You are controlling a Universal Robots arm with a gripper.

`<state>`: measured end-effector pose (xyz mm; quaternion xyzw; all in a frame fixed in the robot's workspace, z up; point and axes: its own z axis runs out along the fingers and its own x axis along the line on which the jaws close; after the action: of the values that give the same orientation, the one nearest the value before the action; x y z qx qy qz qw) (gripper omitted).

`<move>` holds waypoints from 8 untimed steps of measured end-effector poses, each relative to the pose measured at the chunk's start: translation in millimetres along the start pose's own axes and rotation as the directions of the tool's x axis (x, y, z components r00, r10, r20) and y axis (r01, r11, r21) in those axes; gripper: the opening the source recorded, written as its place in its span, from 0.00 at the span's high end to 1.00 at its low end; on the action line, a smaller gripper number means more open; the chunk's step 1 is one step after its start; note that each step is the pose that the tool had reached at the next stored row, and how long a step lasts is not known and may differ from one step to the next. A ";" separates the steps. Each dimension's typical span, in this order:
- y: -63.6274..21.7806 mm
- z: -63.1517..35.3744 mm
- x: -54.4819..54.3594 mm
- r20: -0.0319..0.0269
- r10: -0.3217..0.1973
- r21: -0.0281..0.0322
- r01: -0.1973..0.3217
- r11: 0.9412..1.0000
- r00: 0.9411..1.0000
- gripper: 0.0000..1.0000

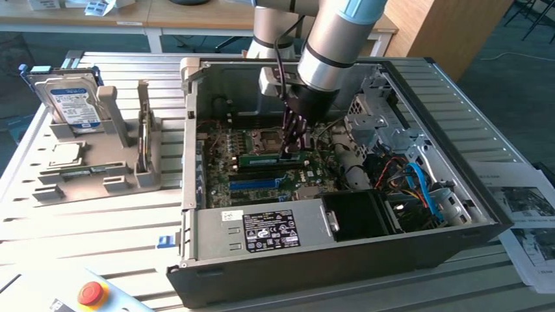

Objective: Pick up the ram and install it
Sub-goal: 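Insert the ram into the slot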

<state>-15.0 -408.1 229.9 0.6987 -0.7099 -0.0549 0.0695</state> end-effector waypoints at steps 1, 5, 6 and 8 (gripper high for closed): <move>0.0 0.2 0.0 0.000 0.000 0.000 0.000 1.000 1.000 0.88; 0.2 1.0 -0.1 -0.001 0.000 0.000 0.000 1.000 1.000 0.88; 0.1 1.1 -0.1 -0.001 0.000 0.000 0.000 1.000 1.000 0.88; 0.1 1.4 -0.1 -0.001 0.000 0.000 0.000 1.000 1.000 0.88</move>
<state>-15.3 -408.1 228.5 0.6987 -0.7099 -0.0544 0.0700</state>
